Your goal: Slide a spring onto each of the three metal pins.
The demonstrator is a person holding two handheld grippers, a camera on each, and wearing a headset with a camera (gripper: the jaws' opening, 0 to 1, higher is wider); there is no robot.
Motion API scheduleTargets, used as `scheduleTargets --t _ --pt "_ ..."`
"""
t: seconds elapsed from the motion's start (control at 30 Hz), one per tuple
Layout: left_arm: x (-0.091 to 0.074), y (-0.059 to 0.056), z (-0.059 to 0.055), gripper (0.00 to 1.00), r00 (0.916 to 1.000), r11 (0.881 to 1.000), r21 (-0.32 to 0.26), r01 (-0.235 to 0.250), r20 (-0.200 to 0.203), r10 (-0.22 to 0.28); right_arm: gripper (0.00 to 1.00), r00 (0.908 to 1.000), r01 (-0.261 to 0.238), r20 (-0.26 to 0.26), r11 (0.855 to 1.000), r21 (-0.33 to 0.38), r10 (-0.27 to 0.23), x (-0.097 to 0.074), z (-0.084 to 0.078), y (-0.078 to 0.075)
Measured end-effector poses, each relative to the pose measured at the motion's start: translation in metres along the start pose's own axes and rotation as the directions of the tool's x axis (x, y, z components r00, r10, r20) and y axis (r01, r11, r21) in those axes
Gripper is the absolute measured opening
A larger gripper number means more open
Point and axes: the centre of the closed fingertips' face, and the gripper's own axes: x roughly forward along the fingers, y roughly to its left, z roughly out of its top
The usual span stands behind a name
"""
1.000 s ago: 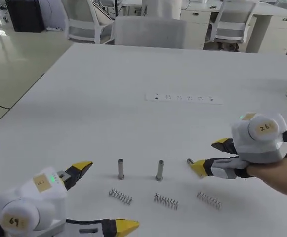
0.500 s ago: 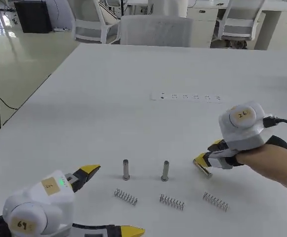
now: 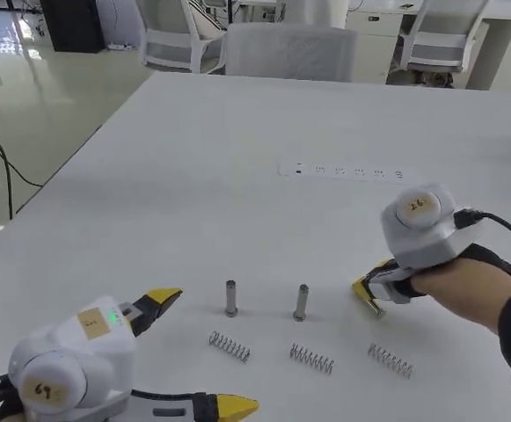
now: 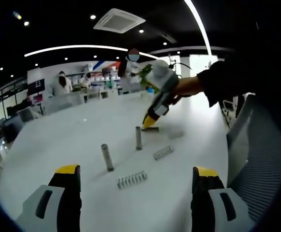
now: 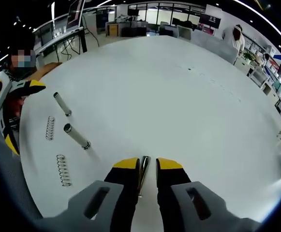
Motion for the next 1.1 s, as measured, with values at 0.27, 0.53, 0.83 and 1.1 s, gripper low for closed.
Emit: scheduleTargets --t 0.27,0.53,0.83,1.1 --pt "0.000 0.001 -0.001 0.92 1.0000 1.000 -0.003 -0.002 0.003 0.002 0.06 0.9988 0.009 -0.049 1.000 0.021 -0.008 0.007 -0.006 0.001" --pt "0.000 0.002 -0.001 0.91 1.0000 1.000 -0.005 -0.005 0.003 0.005 0.06 0.9968 0.010 -0.080 0.998 0.063 -0.005 0.010 -0.010 0.002" --pt "-0.001 0.003 -0.002 0.91 1.0000 1.000 -0.003 -0.009 0.000 0.009 0.05 0.9976 0.013 -0.069 0.996 0.085 -0.007 0.003 -0.010 0.003" --pt "-0.001 0.002 -0.001 0.91 1.0000 1.000 0.004 -0.007 0.000 0.007 0.05 0.9999 0.005 -0.013 0.997 0.082 -0.004 -0.018 -0.004 0.005"
